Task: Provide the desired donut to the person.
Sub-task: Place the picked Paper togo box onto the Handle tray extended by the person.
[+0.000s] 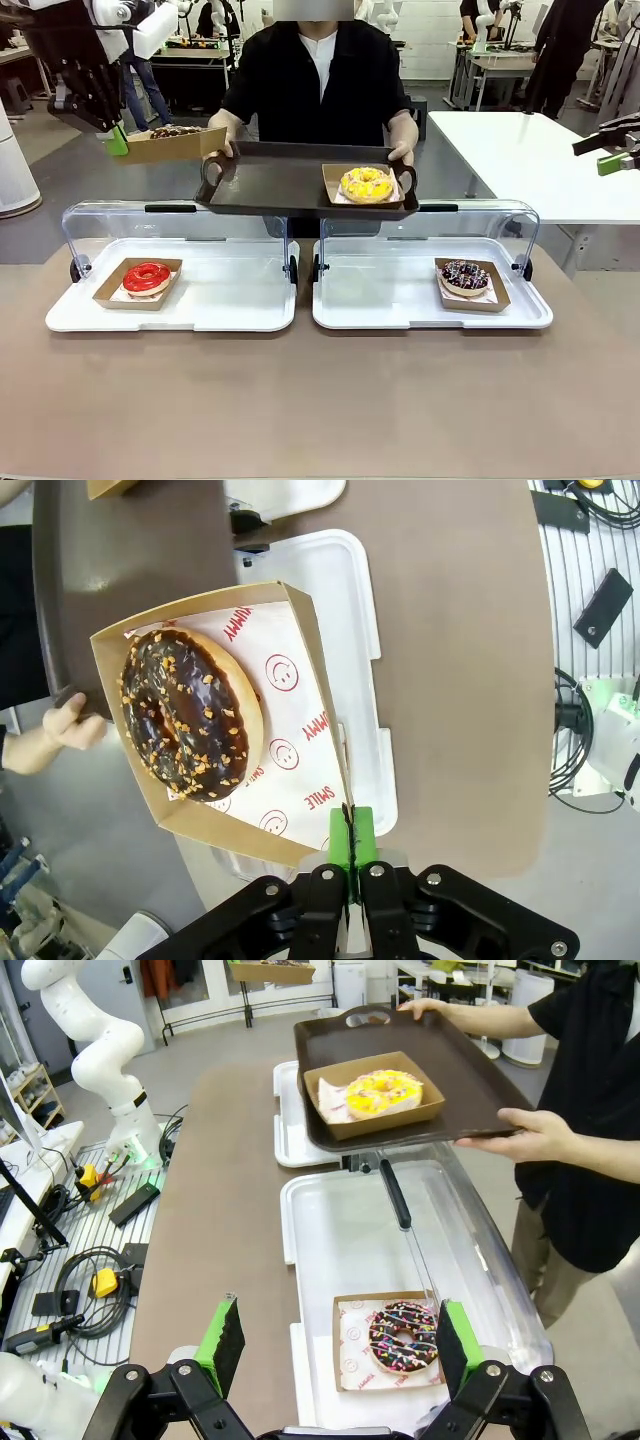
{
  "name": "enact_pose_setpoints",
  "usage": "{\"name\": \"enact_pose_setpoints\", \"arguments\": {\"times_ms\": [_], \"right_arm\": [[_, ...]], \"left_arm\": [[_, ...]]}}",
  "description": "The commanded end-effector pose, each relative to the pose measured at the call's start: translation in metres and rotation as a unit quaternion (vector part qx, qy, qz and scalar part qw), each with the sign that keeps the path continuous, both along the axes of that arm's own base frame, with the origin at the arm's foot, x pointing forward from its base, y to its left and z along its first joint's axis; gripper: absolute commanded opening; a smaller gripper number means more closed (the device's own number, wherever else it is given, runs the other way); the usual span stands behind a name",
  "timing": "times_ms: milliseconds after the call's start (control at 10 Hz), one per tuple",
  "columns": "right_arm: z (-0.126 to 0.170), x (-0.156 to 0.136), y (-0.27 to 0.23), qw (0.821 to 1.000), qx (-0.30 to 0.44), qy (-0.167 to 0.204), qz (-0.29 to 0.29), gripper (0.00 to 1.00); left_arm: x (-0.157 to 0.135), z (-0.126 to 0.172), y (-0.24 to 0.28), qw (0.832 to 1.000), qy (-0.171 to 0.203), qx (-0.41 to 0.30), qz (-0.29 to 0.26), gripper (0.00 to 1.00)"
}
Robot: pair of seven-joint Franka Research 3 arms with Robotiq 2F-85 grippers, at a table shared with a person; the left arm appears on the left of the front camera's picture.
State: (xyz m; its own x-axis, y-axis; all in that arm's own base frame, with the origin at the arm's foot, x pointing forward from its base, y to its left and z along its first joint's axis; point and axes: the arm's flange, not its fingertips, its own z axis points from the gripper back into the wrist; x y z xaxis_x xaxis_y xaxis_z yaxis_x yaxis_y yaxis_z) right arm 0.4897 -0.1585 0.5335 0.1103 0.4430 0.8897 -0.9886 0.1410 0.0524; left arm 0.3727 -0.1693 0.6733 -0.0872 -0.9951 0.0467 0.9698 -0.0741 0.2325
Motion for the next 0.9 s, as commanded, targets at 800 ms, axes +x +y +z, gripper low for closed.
{"name": "enact_pose_setpoints", "arguments": {"times_ms": [800], "right_arm": [[0.001, 0.0, 0.002, 1.0, 0.004, -0.002, -0.001, 1.0]], "left_arm": [[0.13, -0.016, -0.101, 0.996, 0.005, 0.084, 0.013, 0.01]]}}
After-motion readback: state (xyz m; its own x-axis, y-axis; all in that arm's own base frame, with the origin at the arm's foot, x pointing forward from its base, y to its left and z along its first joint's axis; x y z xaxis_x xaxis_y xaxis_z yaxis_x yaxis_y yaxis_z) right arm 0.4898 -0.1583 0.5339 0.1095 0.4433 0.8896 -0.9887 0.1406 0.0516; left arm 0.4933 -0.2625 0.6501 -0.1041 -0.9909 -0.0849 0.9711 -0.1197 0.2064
